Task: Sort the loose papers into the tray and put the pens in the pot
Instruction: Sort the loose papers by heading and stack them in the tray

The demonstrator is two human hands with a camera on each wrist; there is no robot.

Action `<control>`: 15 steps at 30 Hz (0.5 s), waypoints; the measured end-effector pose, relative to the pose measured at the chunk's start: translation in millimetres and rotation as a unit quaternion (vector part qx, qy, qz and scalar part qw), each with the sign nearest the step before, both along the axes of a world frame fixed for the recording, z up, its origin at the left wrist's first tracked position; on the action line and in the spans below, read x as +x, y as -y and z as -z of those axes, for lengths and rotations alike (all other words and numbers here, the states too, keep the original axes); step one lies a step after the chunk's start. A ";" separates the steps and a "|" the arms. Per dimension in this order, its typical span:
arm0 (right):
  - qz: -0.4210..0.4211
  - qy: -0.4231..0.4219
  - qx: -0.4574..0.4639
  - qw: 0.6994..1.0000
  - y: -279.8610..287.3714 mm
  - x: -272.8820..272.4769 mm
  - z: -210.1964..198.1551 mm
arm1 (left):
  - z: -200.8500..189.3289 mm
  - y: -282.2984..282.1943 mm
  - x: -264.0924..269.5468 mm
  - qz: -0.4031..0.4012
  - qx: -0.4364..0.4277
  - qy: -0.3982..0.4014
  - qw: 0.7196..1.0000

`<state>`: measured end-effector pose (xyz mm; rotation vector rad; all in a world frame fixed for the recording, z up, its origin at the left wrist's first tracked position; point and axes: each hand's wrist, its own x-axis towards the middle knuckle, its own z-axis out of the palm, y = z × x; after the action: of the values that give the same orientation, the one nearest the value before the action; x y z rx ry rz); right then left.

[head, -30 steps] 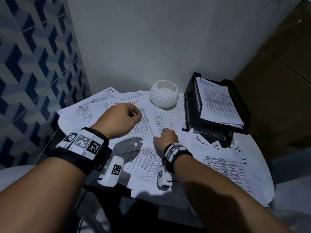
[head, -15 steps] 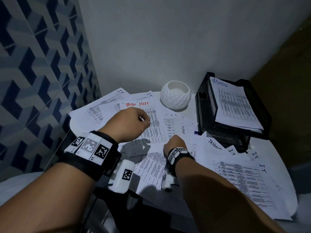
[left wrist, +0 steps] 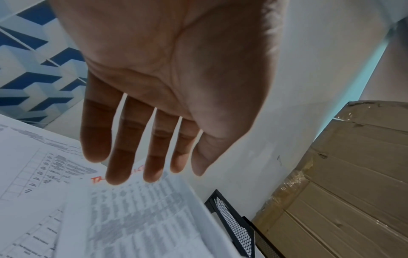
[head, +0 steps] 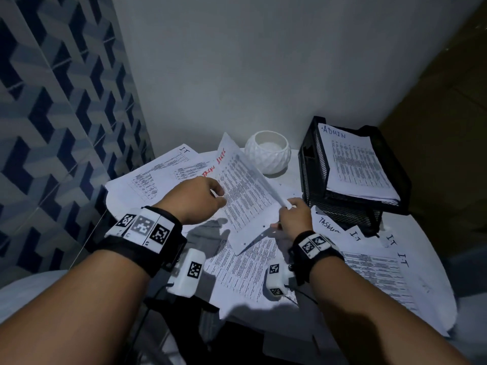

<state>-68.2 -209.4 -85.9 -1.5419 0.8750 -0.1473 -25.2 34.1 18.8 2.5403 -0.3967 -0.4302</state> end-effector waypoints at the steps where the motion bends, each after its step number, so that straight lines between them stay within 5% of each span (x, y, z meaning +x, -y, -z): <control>1: 0.002 0.019 0.000 1.000 5.4 -3.1 -6.9 | 0.0 0.6 -1.0 0.006 0.009 -0.005 1.000; 9: 0.021 0.177 0.155 0.972 29.2 -27.6 -39.6 | 1.9 0.7 -5.9 -0.013 0.041 -0.073 0.996; 15: -0.049 0.131 0.109 0.984 14.5 -45.2 -34.8 | -0.6 8.3 -10.8 -0.088 -0.231 -0.059 0.967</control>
<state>-113.4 -223.9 -51.1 -1.3216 0.5852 -0.1723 -36.0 25.8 19.4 2.0640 -0.1954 -0.3683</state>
